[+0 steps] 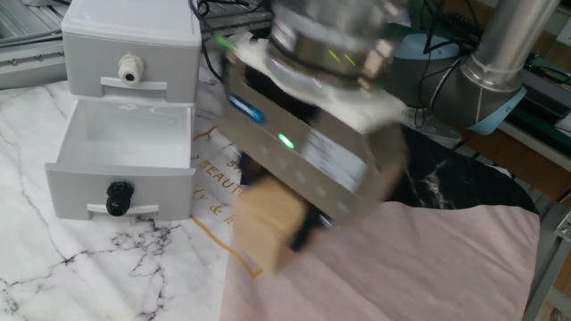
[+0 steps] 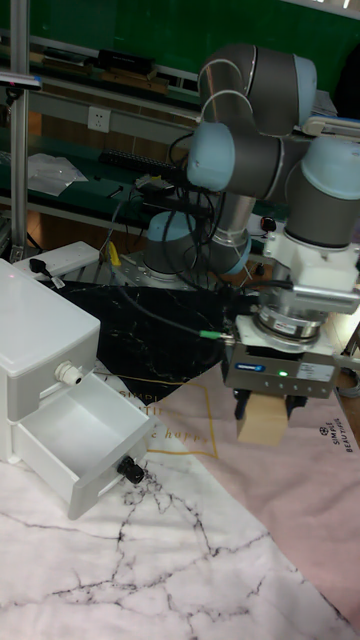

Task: Put things in the drawer

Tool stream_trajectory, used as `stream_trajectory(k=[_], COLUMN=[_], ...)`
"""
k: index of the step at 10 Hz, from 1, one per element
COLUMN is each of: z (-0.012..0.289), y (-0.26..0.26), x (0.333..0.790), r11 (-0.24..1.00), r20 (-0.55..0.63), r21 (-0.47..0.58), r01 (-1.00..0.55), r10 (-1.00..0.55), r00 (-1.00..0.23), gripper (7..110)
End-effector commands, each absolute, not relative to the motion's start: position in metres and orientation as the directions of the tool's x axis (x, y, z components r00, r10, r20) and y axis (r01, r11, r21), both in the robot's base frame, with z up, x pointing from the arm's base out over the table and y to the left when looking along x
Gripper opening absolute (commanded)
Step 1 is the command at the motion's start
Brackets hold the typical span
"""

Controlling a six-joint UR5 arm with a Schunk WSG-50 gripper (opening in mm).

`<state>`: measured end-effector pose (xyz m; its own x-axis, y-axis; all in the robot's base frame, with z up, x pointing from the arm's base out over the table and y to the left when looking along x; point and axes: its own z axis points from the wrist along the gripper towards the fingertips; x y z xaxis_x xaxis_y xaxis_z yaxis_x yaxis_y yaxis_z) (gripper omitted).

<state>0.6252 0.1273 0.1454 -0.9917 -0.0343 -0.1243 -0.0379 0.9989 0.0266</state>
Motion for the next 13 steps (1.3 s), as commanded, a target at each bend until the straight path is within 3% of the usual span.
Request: stream_trajectory(k=[1,3,5,7,9,11,13], z=[0.15,0.14,0.148,0.152,0.15,0.142,0.143], y=[0.071,0.022,-0.027,-0.044,-0.023,0.038,0.048], x=[0.632,0.627,0.621,0.617,0.607,0.596,0.614], r11=[0.994,0.977,0.912,0.871,0.903,0.985,0.996], r20=[-0.141,-0.087,-0.008,0.033,0.03,-0.016,-0.093], r21=[-0.022,-0.126,-0.304,-0.357,-0.294,-0.064,-0.027], r01=[-0.11,-0.17,-0.274,-0.338,-0.314,-0.16,-0.087], r10=[-0.112,-0.182,-0.29,-0.35,-0.32,-0.161,-0.089], r00=[-0.984,-0.979,-0.957,-0.936,-0.947,-0.987,-0.992], gripper=[7,7,7,7,7,7,7])
